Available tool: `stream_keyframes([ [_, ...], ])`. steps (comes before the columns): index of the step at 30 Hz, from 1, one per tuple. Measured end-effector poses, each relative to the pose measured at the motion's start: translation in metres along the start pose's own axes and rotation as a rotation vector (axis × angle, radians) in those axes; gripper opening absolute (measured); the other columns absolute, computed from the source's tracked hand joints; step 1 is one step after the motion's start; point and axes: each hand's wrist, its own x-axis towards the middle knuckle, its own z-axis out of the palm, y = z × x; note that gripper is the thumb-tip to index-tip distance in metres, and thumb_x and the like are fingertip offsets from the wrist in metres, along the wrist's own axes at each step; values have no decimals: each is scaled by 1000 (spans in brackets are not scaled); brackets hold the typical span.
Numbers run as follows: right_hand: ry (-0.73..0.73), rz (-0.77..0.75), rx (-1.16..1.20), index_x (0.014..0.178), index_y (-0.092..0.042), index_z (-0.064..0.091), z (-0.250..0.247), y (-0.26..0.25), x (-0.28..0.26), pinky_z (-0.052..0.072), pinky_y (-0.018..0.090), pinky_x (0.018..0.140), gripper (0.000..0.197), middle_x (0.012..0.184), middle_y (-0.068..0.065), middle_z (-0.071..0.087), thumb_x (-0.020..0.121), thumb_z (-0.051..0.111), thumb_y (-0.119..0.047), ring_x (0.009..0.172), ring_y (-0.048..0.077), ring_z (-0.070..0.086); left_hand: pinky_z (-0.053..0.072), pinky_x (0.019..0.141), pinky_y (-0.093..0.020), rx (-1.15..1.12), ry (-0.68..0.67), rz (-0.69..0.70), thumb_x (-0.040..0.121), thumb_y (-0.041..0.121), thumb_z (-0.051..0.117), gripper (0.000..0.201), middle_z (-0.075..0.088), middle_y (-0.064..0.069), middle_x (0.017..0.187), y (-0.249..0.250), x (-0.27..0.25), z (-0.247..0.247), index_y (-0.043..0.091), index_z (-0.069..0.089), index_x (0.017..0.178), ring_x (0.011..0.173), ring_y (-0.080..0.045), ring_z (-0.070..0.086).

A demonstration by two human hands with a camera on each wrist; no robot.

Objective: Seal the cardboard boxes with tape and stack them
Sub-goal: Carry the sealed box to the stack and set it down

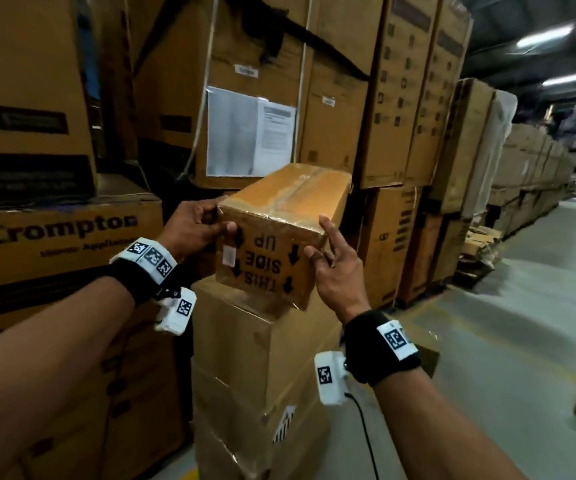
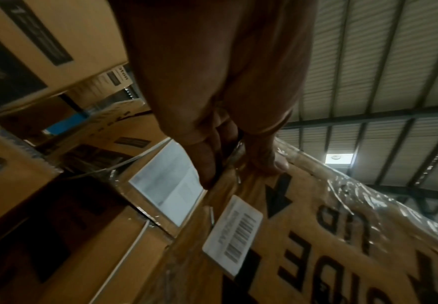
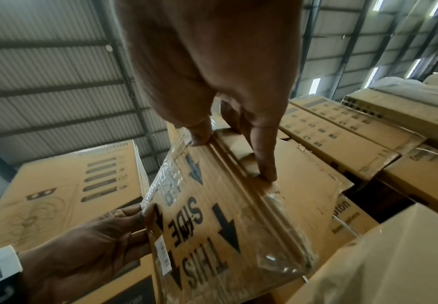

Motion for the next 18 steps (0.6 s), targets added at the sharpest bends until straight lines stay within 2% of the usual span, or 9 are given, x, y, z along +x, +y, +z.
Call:
stream_keyframes([
  [2,-25,55,15,152,-46,42,23,13,10,59,52,90,60,144,1,56,101,65,-22,124,22,64,59,91,-27,14,-18,-48,88,3,78,45,79,16,105,-34,16,-14,29,70,123,110,-7,72],
  [4,-51,83,7,153,-45,42,38,26,17,59,53,87,61,150,2,51,101,65,-23,127,21,60,58,97,-33,27,-21,-99,86,4,80,47,78,17,106,-65,28,-22,38,69,118,113,-8,71],
  [7,-76,96,-38,153,-47,42,50,50,25,59,51,89,63,165,1,34,99,66,-26,134,20,52,56,104,-44,9,-10,-181,85,7,82,51,78,18,107,-99,35,-22,38,67,124,111,-2,70],
  [9,-93,95,-82,152,-56,35,54,61,28,56,52,96,68,168,-2,29,99,67,-29,143,25,46,55,106,-46,25,-12,-216,88,9,80,54,77,16,110,-112,35,-20,29,64,136,111,1,69],
  [11,-114,84,-128,156,-57,23,52,63,27,51,45,106,77,168,-5,28,99,68,-30,147,24,41,51,111,-47,131,29,-237,91,19,80,64,71,10,129,-116,32,-17,24,55,149,125,-7,64],
  [13,-115,91,-146,158,-57,12,40,60,20,47,45,112,86,166,-7,30,97,69,-35,146,21,42,44,116,-49,345,114,-228,88,35,83,82,55,1,153,-107,26,-10,28,41,158,140,-19,52],
  [14,-108,85,-159,157,-58,11,31,58,16,45,48,114,87,165,-11,30,96,70,-40,146,20,42,43,117,-49,417,171,-196,87,40,83,85,49,0,158,-97,20,-3,30,39,159,143,-22,48],
  [16,-73,76,-184,157,-57,18,-2,55,4,44,50,115,83,162,-18,30,94,71,-46,144,18,45,45,115,-50,470,248,-14,89,45,80,75,51,-3,157,-66,4,30,30,46,154,140,-24,51],
  [18,-3,76,-208,156,-52,30,-51,50,-11,48,46,113,76,160,-11,42,93,72,-49,141,15,50,46,111,-44,397,237,180,92,39,77,57,59,-2,147,-30,-14,82,25,58,143,132,-21,55],
])
